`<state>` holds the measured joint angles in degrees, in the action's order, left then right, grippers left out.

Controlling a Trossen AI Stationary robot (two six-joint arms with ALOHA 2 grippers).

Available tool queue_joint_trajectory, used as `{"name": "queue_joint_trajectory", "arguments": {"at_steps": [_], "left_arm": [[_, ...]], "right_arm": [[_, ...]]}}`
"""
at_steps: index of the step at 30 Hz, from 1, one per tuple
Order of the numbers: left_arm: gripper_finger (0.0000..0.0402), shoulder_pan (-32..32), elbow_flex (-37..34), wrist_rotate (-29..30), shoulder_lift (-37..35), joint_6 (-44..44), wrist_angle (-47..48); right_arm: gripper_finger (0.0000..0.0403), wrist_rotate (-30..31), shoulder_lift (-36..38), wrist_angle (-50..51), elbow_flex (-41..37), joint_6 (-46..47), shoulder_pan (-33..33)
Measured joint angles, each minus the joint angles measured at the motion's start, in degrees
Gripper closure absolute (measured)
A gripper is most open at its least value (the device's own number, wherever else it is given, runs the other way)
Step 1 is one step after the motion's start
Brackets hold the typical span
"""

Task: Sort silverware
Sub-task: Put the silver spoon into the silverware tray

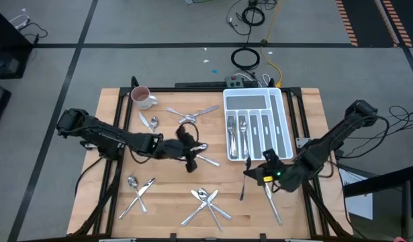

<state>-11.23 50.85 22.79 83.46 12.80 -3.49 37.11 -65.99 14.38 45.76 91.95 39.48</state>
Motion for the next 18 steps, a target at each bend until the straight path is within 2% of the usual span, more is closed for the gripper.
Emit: {"name": "queue_joint_trajectory", "arguments": {"at_steps": [3, 5, 7, 9, 14, 18], "left_arm": [[0.0288, 1.8, 0.0, -4.6, 0.0, -16.0, -12.7], [0.0288, 3.1, 0.0, -8.7, 0.0, -22.8, -21.8], [0.0288, 4.4, 0.0, -13.3, 0.0, -24.2, -30.4], [0.0288, 5.7, 0.0, -18.6, 0.0, -21.6, -36.7], [0.0288, 8.8, 1.0, -31.9, 0.0, -16.4, -39.3], [0.0288, 10.1, 2.6, -37.3, 0.8, -22.2, -33.1]], "right_arm": [[0.0403, -3.9, 2.7, -3.3, 0.0, -6.7, 0.0], [0.0403, -5.9, 4.1, -6.0, 0.0, -10.9, 0.0], [0.0403, -7.4, 5.1, -9.7, 0.0, -15.7, 0.0], [0.0403, -9.0, 6.0, -12.4, 0.0, -19.9, -0.2], [0.0403, -15.6, 6.6, -16.4, 0.0, -24.3, -2.2], [0.0403, -23.3, 6.5, -16.7, 0.0, -23.9, -5.3]]}}
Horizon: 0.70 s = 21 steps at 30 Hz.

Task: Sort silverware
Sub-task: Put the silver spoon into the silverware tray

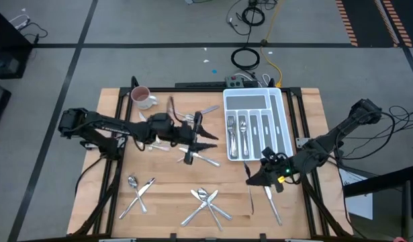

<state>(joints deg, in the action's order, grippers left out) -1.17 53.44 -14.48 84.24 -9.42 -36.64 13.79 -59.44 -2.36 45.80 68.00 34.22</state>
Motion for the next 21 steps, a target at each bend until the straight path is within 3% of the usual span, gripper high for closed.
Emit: {"name": "queue_joint_trajectory", "arguments": {"at_steps": [6, 21], "left_arm": [[0.0288, 0.4, 2.9, -5.0, -0.1, -9.2, 8.7], [0.0288, 0.4, 2.9, -5.2, 0.0, -9.4, 7.1]], "right_arm": [[0.0403, -9.8, 0.0, -1.8, 0.0, -0.1, -4.7], [0.0403, -23.8, -3.5, -9.0, 0.0, -3.2, -14.8]]}}
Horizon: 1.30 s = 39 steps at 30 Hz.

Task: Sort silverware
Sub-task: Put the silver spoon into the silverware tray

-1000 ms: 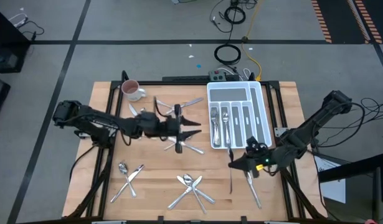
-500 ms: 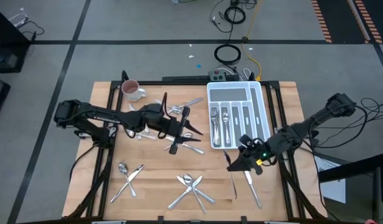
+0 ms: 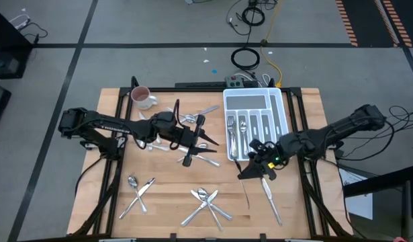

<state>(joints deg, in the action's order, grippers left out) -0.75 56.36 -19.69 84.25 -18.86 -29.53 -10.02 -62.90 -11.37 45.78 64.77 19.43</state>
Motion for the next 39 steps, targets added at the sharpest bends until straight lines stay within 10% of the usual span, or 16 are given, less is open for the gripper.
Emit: {"name": "queue_joint_trajectory", "arguments": {"at_steps": [39], "left_arm": [[0.0288, -0.4, -0.1, -1.8, 0.0, 0.4, 0.3]], "right_arm": [[0.0403, -32.3, -16.4, -7.3, 8.1, -7.0, -16.9]]}}
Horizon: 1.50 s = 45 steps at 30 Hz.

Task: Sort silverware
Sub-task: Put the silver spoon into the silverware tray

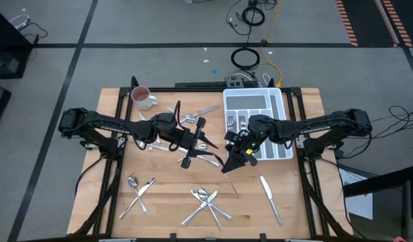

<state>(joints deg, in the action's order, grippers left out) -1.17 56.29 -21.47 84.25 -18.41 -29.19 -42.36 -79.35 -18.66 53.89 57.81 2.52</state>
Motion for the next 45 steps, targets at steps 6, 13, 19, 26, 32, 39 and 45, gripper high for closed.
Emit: {"name": "queue_joint_trajectory", "arguments": {"at_steps": [6, 13, 19, 26, 32, 39, 45], "left_arm": [[0.0288, 0.0, 0.0, -1.0, 0.0, 0.0, 0.2], [0.0315, 0.0, 0.0, -2.4, 0.0, 0.0, 0.1], [0.0384, 0.1, 0.0, -2.4, -0.1, -1.1, 0.1], [0.0392, 0.0, 0.0, -2.4, -0.1, -2.0, 0.9], [0.0396, 0.1, 0.1, -2.3, -0.1, -2.0, 2.1], [0.0396, 0.1, 0.1, -2.1, -0.1, -1.9, 2.8], [0.0396, 0.0, 0.0, -0.9, 0.0, -1.9, 3.0]], "right_arm": [[0.0403, -1.0, 0.0, 0.1, 0.0, 0.0, -1.2], [0.0403, -1.6, 0.0, 0.3, 0.0, 0.0, -2.9], [0.0403, -2.7, 0.0, 0.3, 0.0, 0.1, -3.6], [0.0403, -2.9, 0.0, 0.3, 0.0, 0.1, -3.7], [0.0391, -2.1, 0.0, 0.4, 0.0, 0.0, -3.7], [0.0305, 0.9, 0.0, 2.1, 0.0, 0.0, -3.7], [0.0222, 1.2, 0.1, 2.0, 0.0, 2.3, -3.8]]}}
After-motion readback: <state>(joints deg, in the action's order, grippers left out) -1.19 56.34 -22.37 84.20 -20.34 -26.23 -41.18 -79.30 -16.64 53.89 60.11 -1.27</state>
